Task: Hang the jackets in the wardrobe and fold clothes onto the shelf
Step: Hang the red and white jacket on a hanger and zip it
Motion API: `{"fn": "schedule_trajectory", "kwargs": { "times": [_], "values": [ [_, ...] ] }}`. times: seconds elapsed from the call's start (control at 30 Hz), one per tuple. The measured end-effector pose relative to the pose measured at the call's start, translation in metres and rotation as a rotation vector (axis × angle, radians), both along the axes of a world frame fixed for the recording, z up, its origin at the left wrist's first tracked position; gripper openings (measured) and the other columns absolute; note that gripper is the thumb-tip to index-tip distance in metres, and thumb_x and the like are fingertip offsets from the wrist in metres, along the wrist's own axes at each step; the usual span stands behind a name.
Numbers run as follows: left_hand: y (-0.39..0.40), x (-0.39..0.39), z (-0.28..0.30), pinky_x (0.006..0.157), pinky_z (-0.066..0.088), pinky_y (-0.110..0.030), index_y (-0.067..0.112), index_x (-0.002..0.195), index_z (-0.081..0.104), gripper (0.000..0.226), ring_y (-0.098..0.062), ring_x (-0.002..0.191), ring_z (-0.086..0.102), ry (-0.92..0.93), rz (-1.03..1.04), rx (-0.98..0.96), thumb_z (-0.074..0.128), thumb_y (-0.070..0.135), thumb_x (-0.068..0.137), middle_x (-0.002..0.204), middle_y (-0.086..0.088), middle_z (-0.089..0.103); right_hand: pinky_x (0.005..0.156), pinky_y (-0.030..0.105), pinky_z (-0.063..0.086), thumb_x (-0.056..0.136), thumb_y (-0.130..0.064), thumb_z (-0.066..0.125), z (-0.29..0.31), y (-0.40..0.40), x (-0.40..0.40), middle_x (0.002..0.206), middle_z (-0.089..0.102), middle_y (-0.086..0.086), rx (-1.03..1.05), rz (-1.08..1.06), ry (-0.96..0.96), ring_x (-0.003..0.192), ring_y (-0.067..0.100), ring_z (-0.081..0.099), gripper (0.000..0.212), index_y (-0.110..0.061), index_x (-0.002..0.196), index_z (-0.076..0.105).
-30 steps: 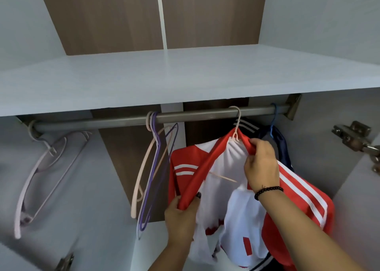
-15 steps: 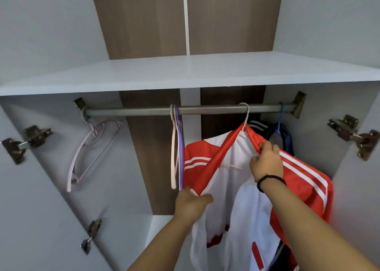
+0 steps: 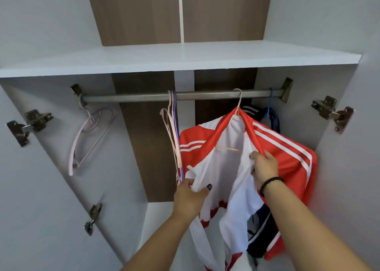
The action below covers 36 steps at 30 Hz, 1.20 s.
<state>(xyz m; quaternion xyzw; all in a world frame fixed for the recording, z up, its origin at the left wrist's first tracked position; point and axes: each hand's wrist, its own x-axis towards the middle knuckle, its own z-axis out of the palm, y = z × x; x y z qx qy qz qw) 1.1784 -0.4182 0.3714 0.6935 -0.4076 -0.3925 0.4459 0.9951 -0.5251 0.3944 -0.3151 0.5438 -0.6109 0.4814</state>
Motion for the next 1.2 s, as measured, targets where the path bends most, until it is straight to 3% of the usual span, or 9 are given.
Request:
{"fn": "schedule_trajectory", "kwargs": {
  "times": [0.07,0.17,0.37,0.6,0.67,0.77,0.9,1.03,1.2],
  "values": [
    [0.007,0.009,-0.007,0.082,0.055,-0.030,0.024,0.105,0.055,0.033,-0.020,0.096,0.065,-0.092,-0.078,0.075,0.076,0.027,0.080,0.102,0.006,0.064,0.060,0.028,0.044,0.085,-0.002,0.056,0.001,0.012,0.005,0.071,0.052,0.002,-0.045,-0.038,-0.082,0.063,0.019,0.048,0.010,-0.011,0.089,0.057],
    [0.019,0.027,-0.014,0.083,0.056,-0.033,0.021,0.110,0.055,0.036,-0.020,0.095,0.065,-0.176,-0.158,0.131,0.073,0.018,0.079,0.104,0.001,0.064,0.075,0.031,0.047,0.087,-0.014,0.066,-0.005,0.031,0.015,0.088,0.059,0.004,-0.046,-0.123,-0.042,0.080,0.019,0.055,0.016,-0.011,0.100,0.057],
    [0.049,0.061,-0.022,0.090,0.055,-0.040,0.021,0.114,0.057,0.039,-0.023,0.101,0.063,-0.245,-0.249,0.134,0.071,0.013,0.078,0.106,-0.001,0.063,0.062,0.029,0.040,0.080,-0.014,0.073,-0.034,0.096,0.055,0.071,0.051,0.005,0.037,-0.086,0.252,0.066,0.018,0.047,0.020,-0.003,0.077,0.056],
    [0.100,0.081,-0.036,0.063,0.042,-0.026,0.015,0.089,0.058,0.018,-0.025,0.082,0.060,-0.427,-0.268,0.061,0.059,0.005,0.074,0.091,-0.004,0.065,0.046,0.020,0.035,0.077,-0.002,0.056,-0.072,0.192,0.083,0.064,0.053,-0.002,0.313,-0.048,0.685,0.060,0.020,0.052,0.015,-0.013,0.087,0.052],
    [0.111,0.084,-0.036,0.058,0.041,-0.025,0.016,0.087,0.053,0.017,-0.027,0.086,0.062,-0.481,-0.271,0.048,0.059,0.004,0.077,0.087,-0.001,0.061,0.044,0.021,0.034,0.078,0.000,0.054,-0.079,0.217,0.087,0.063,0.051,0.000,0.363,-0.051,0.712,0.056,0.017,0.050,0.015,-0.009,0.090,0.052],
    [0.122,0.087,-0.033,0.067,0.049,-0.031,0.018,0.090,0.048,0.021,-0.025,0.088,0.060,-0.529,-0.241,0.014,0.063,0.006,0.082,0.088,0.001,0.056,0.046,0.023,0.035,0.078,-0.001,0.054,-0.082,0.248,0.089,0.068,0.051,0.002,0.411,-0.068,0.752,0.058,0.015,0.048,0.008,-0.007,0.083,0.050],
    [0.129,0.096,-0.030,0.070,0.054,-0.036,0.013,0.103,0.046,0.028,-0.032,0.094,0.064,-0.598,-0.203,0.012,0.065,0.006,0.083,0.102,-0.009,0.063,0.050,0.025,0.036,0.079,-0.001,0.053,-0.076,0.275,0.084,0.090,0.055,0.013,0.432,-0.089,0.790,0.067,0.026,0.050,0.010,0.000,0.089,0.053],
    [0.139,0.110,-0.036,0.071,0.051,-0.037,0.006,0.115,0.047,0.036,-0.036,0.096,0.063,-0.671,-0.184,0.065,0.061,0.003,0.083,0.108,-0.016,0.062,0.047,0.023,0.029,0.083,-0.004,0.051,-0.068,0.297,0.078,0.097,0.048,0.011,0.398,-0.078,0.895,0.059,0.016,0.042,0.005,-0.005,0.084,0.047],
    [0.168,0.116,-0.040,0.075,0.053,-0.037,0.006,0.105,0.060,0.021,-0.033,0.093,0.061,-0.844,-0.197,0.143,0.054,0.008,0.085,0.105,-0.014,0.058,0.056,0.026,0.036,0.085,-0.010,0.056,-0.071,0.334,0.062,0.096,0.044,0.008,0.423,-0.020,0.959,0.064,0.021,0.045,0.016,-0.004,0.099,0.052]
  ]
}}
